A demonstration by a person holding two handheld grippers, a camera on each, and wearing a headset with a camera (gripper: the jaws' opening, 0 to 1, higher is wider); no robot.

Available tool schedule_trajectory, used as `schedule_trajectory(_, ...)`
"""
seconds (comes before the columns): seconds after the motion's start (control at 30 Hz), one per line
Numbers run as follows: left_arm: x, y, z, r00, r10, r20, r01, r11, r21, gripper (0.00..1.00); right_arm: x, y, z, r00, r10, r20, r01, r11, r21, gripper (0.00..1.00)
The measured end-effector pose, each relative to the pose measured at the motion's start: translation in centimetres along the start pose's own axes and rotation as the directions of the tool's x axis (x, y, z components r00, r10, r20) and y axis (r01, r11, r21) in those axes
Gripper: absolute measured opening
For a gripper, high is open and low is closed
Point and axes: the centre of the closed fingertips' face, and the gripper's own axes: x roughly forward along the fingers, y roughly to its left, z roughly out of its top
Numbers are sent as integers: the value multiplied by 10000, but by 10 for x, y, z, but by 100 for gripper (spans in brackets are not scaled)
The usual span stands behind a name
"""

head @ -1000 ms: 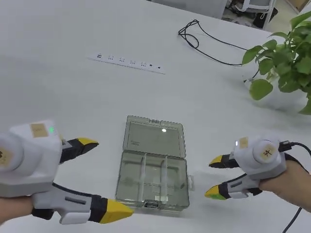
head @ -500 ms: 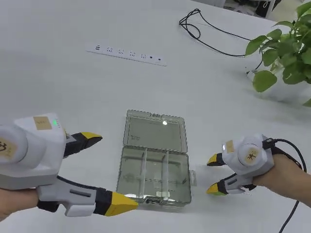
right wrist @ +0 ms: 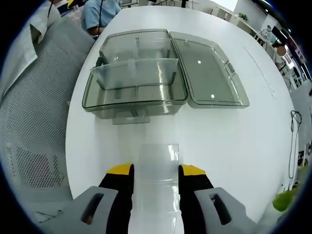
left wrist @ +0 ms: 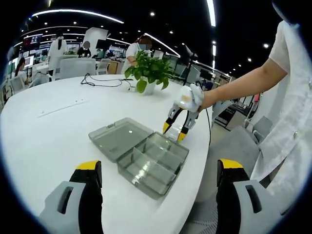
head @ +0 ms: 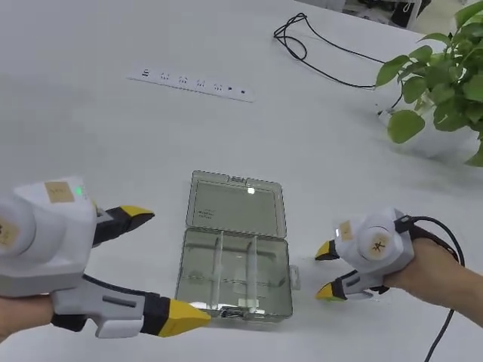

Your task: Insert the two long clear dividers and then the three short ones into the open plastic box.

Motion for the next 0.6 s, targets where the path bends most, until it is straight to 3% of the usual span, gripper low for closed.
schedule_trajectory(0.47,-2,-4,1,10000,-61,12,61,9999,133,100,-2,0,0,9995,-275,-133,279,9990,345,33)
schedule_trajectory(0.6,-4,-5,4,9999,-50,127,47,9998,219,100,-11,0,2,9980,-605,175,593,9961,659,33)
